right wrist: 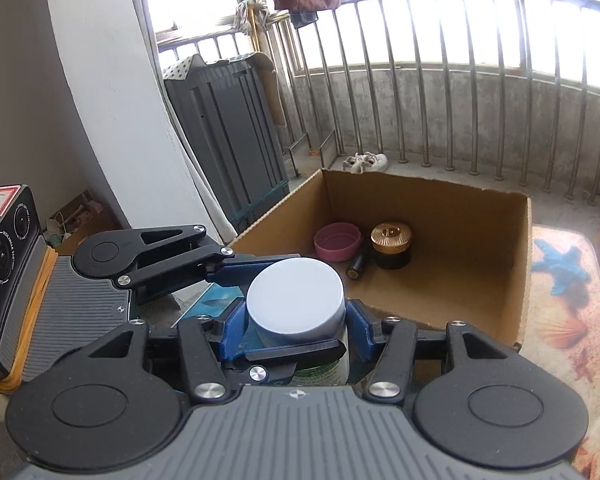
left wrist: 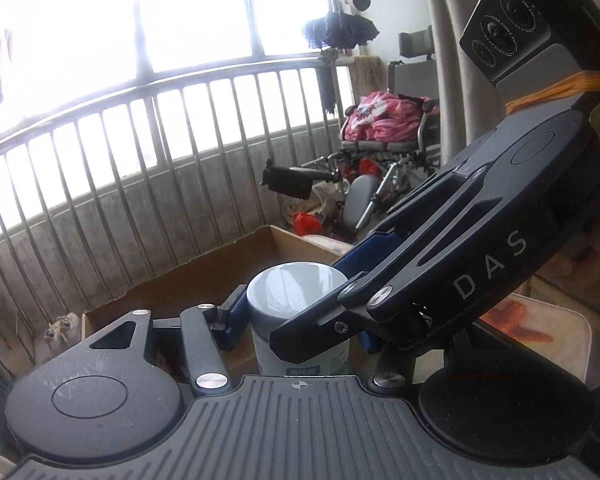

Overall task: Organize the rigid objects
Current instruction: 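Lower the white pill bottle into the box and release it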

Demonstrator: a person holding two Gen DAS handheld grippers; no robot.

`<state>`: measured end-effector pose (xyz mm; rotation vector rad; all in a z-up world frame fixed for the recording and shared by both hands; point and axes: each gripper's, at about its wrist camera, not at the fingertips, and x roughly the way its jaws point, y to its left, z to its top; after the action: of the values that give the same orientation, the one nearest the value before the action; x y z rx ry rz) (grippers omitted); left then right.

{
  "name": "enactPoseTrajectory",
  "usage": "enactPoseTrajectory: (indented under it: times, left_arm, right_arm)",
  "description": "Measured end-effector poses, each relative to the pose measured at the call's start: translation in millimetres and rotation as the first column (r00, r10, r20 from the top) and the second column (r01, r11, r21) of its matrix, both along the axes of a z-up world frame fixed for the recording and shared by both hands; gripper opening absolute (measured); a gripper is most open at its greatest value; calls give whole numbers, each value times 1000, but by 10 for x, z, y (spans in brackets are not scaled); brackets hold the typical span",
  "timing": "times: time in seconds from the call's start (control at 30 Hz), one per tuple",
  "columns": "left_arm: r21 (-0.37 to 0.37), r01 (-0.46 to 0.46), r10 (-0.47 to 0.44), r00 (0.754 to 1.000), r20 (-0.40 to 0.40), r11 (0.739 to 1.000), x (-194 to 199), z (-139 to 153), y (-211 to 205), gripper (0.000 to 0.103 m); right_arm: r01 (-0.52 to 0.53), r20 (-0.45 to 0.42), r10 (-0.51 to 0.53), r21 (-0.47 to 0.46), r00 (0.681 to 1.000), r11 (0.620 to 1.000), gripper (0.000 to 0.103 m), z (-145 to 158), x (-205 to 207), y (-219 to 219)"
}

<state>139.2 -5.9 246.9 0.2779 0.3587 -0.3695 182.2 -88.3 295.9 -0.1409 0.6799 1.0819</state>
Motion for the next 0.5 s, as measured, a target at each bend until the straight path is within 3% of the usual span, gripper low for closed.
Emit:
enactPoseTrajectory:
  times: [0.1,0.23,0.33,0.5]
  left_arm:
    - [-8,14,-13,1000,26,1000,32,242,-24,52]
    - [-52,37,-38,999,-8,998,214,502,-46,52]
    - [21,40,-41,999,36,999,351,607,-122,52]
    - [38,35,-36,999,23,999,747,589,-93,52]
  right_arm:
    - [0,-14,1,33,1000,999,57,212,60,-27]
    - [36,-27,-35,42,999,998,57,473,238,22]
    - [48,52,-50,37,997,998,56,650,327,72]
    - [68,34,-70,54,997,996,56,641,701,198]
